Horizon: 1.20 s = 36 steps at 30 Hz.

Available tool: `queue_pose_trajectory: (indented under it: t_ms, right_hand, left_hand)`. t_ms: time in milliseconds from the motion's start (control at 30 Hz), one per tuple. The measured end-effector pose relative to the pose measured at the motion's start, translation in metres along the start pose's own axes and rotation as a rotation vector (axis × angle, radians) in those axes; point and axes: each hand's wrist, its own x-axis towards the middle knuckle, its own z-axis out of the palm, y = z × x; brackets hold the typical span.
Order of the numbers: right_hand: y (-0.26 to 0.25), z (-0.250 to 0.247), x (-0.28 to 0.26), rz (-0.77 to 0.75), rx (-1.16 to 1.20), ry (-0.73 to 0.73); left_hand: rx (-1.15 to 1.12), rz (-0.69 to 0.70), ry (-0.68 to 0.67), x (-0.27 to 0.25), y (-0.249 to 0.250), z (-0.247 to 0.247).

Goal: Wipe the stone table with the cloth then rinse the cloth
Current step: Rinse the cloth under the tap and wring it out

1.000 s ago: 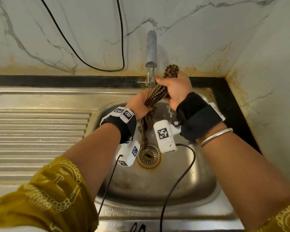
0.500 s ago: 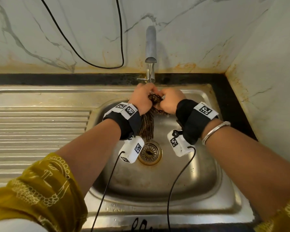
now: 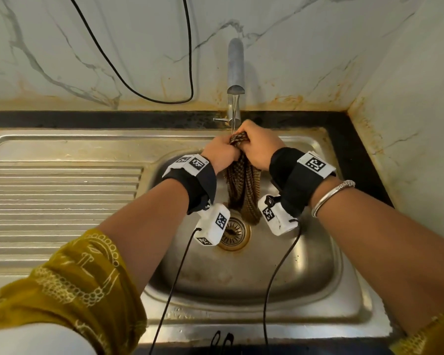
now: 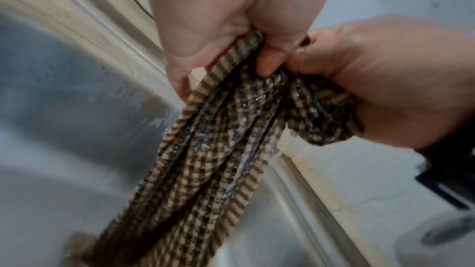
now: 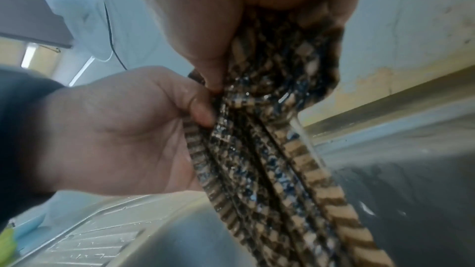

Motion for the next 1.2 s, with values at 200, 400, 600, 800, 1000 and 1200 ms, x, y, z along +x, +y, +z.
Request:
queue_pose_trajectory:
  t_ms: [200,400,600,800,1000,1200]
  right_hand:
    - [-0.002,-0.009,-0.002,-0.041,-0.282,-0.016]
    - [-0.005,-0.016,0.000,-0.080,-0.098,-0.038]
    - [-0.006,-0.022,0.006,-0.065,0.101,-0.057]
    - [0.001,-0.025,0.007,-0.076,0.049,-0.079]
    - [0.002,-0.025,0.007,-0.064,0.022,0.016]
    - [0.005,-0.043,0.002,-0.092,-0.090,-0.039]
  left_hand:
    - [-0.020,0.034,-0.091,-0.006,-0.006,-0.003]
    - [0.266,0.185,0.055,-0.003,-0.006,-0.006]
    - [-0.158,0.058,-0.027,-0.003,-0.007,-0.006]
    - [0.306,0.141,-0.022,-0.003,-0.006,-0.009]
    - [0.144,0.169,0.028,0.000,-0.008,-0.002]
    - [0.329,0.168,-0.069,-0.002,0.000,-0.003]
